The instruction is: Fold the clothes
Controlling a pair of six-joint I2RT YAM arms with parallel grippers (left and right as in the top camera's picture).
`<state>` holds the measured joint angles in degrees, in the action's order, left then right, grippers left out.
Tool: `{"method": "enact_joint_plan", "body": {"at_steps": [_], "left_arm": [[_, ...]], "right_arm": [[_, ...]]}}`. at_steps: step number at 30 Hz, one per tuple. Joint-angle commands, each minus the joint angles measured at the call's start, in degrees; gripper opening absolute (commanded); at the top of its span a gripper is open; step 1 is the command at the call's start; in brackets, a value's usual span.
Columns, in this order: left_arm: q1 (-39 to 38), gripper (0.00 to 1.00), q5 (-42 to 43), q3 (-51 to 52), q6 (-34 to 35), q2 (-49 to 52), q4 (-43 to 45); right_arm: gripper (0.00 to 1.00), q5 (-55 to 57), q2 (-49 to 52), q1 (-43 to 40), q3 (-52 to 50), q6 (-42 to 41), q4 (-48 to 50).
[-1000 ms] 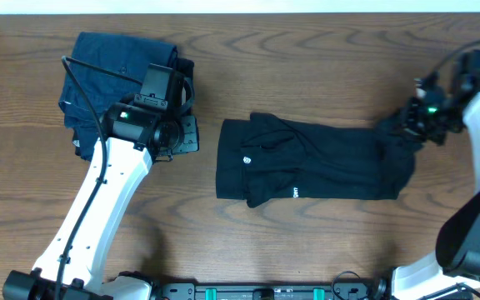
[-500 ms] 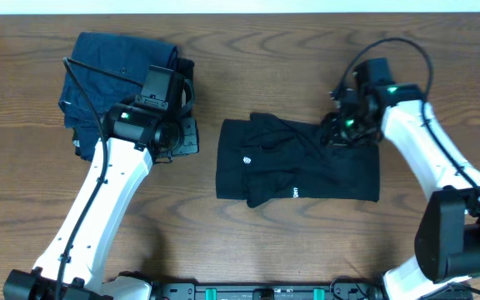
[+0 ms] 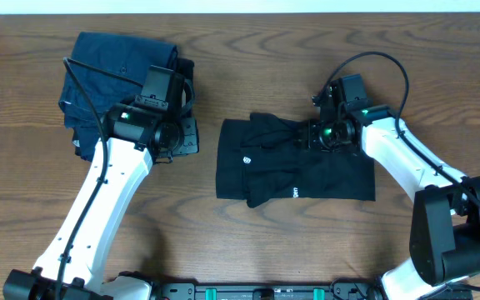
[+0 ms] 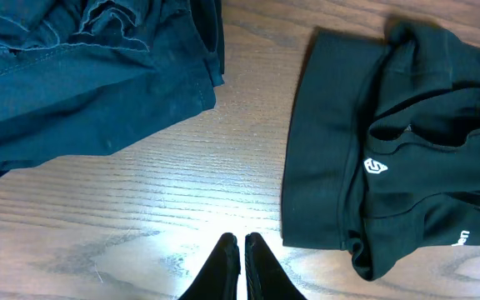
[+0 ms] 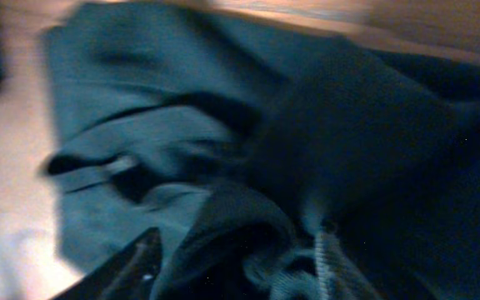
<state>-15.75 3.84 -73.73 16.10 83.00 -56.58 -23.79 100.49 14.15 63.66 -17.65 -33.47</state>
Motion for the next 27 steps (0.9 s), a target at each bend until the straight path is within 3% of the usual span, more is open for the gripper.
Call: {"method": "enact_joint_plan", "body": {"at_steps": [1,7,11,13,15,27], "left_arm": [[0.31,0.07,-0.87,0.66,-0.37,0.15,-0.17],[0.31,0.08,-0.87,0.76,-0.35,0.15,-0.15],[0.31,0.08,-0.87,0.79,-0.35,0.44,-0.11],[0.31,0.07,-0.9,0.81,-0.35,0.68,-0.09],[0.31,0.08,-0.87,0.83,-0.35,0.92,-0.13],[0.31,0.08,-0.9,1.25,-0.37,1.25,-0.17]], "right_arm": [[0.65,-15.63,-1.51,-2.14,2.23,8.28,-0.9],[0.65,-12.39,-5.6,-10.38,6.88,10.49,-12.83],[0.54,-6.21,-6.38,-11.74,6.73,10.47,-18.71],[0.43,-1.75,-6.32,-11.02,5.95,10.45,-19.39],[0.36,2.12,-6.29,-10.08,4.46,10.38,-18.78],[0.26,8.09,-6.19,-6.14,-9.29,4.9,-2.93]]}}
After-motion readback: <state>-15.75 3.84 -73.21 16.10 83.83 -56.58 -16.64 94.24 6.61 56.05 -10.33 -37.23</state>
